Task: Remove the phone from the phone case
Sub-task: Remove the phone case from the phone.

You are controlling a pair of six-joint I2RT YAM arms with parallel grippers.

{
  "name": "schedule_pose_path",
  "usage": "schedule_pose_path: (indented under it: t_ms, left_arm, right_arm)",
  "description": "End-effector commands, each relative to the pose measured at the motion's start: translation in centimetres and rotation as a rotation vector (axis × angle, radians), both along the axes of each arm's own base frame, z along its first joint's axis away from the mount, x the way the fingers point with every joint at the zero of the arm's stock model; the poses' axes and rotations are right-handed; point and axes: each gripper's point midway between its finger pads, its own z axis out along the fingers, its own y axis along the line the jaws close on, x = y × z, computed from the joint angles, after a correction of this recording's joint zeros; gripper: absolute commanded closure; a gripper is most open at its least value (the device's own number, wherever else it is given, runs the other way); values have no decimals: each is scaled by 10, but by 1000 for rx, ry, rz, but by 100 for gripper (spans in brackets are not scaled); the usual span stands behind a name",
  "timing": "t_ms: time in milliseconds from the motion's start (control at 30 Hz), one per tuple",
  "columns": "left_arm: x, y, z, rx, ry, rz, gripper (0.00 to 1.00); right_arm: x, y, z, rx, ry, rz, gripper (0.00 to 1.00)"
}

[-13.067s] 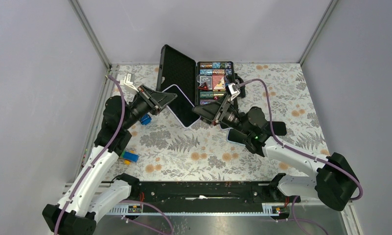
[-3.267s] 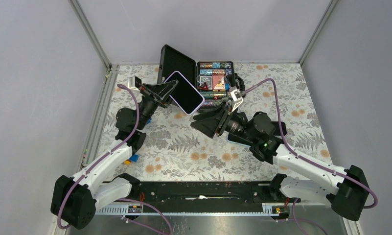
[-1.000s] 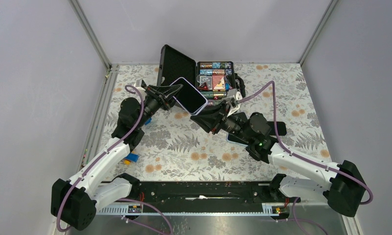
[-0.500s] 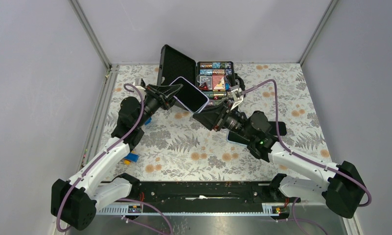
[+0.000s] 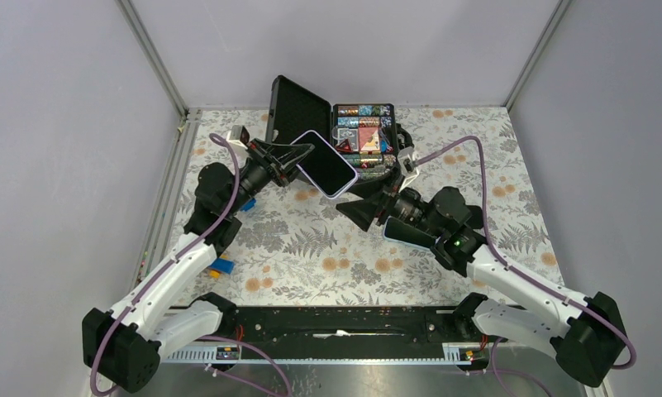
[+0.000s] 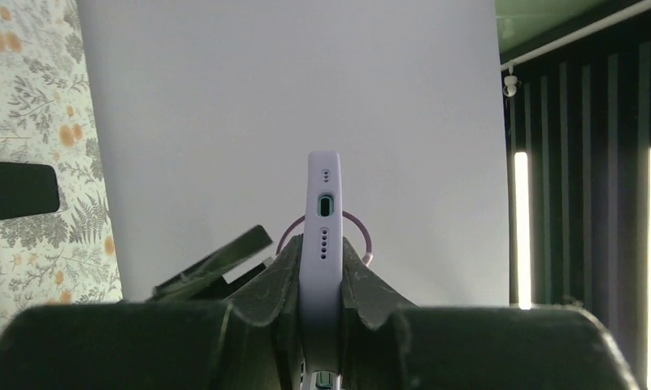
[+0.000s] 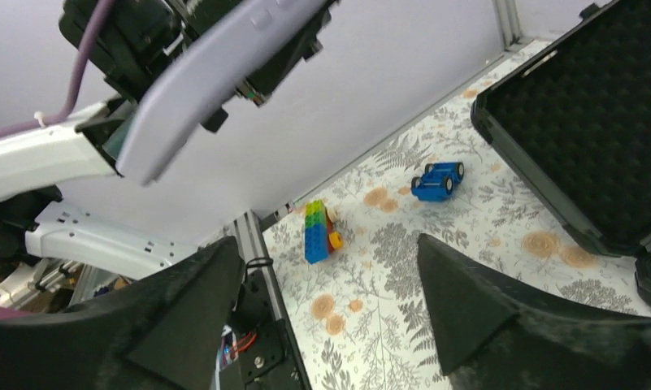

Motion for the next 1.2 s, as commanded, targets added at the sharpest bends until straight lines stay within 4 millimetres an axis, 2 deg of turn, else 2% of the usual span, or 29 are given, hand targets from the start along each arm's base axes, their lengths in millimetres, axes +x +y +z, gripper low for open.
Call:
schedule_pose_path:
  t_ms: [0, 33, 67, 267, 333, 467, 700, 900, 1067, 1167]
  left_arm:
    - [-25, 10, 65, -59, -211, -1, 100]
    - [-24, 10, 65, -51, -222, 4, 100]
    - [-24, 10, 65, -39, -235, 9, 100]
    - [-13, 11, 53, 9, -249, 18, 100]
    - [-11, 11, 53, 9, -256, 13, 100]
    - [-10, 16, 57, 10, -280, 11, 100]
    - [-14, 21, 55, 11, -287, 17, 100]
    - [-15, 21, 54, -10, -286, 6, 100]
    - [-16, 21, 56, -36, -291, -6, 100]
    - [-20, 22, 60, -56, -297, -12, 100]
  right_arm:
    - [-17, -4, 18, -21, -17, 65, 7]
    - [-15, -6, 21, -6, 13, 45, 2]
    - [-14, -9, 25, 20, 48, 23, 0]
    - [-28, -11, 62, 183, 123, 87, 1]
    - [-27, -11, 73, 244, 164, 94, 11]
    - [-11, -14, 89, 379, 268, 45, 30]
    - [19, -14, 89, 423, 383, -70, 46]
    - [22, -12, 94, 474, 408, -50, 61]
    - [24, -16, 91, 527, 464, -50, 68]
    - [22, -21, 92, 594, 507, -35, 79]
